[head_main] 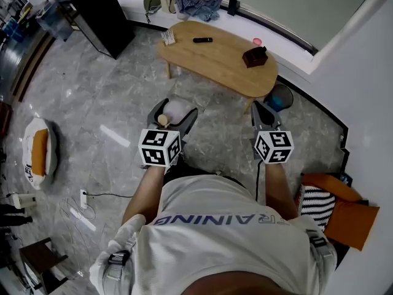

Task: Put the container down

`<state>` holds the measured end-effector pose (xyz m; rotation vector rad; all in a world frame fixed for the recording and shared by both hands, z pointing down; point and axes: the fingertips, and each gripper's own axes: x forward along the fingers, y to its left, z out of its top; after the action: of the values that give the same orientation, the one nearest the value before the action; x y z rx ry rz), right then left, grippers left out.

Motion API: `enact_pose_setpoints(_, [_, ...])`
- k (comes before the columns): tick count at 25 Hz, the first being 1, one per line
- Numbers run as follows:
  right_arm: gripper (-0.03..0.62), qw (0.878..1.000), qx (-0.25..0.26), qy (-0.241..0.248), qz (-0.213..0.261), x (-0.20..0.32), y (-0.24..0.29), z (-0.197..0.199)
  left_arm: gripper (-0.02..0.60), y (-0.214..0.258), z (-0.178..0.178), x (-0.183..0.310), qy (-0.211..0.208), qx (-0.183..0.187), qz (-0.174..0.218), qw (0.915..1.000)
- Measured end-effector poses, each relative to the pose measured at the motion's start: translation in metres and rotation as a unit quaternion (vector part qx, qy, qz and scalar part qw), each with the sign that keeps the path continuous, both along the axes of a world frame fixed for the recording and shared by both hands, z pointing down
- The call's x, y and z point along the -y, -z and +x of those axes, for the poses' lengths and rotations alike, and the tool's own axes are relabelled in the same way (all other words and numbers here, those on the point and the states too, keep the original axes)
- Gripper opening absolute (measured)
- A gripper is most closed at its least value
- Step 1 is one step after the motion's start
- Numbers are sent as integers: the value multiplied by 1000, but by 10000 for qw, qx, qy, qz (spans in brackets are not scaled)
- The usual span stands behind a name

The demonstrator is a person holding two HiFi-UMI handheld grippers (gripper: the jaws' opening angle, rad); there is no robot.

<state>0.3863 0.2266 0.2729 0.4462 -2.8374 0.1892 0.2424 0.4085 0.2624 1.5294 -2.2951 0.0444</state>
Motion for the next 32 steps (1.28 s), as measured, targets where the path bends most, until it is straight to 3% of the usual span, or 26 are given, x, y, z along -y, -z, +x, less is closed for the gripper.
enact_pose_setpoints(9, [17, 9997, -76, -181, 163, -11, 12, -88, 405, 5, -91, -4, -240, -21, 102, 9997])
enact_pose_setpoints(16, [17, 9982, -52, -498, 322, -22, 26, -150, 405, 3, -157, 0, -679, -71, 172, 9975])
enact_pose_setpoints(24, [17, 9975, -222, -633, 237, -29, 12, -190, 405, -6, -203, 1, -872, -166, 142, 9959])
enact_pose_setpoints(32, [17, 9985, -238, -457, 184, -7, 6, -242, 405, -14, -241, 13, -729, -220, 47, 9971])
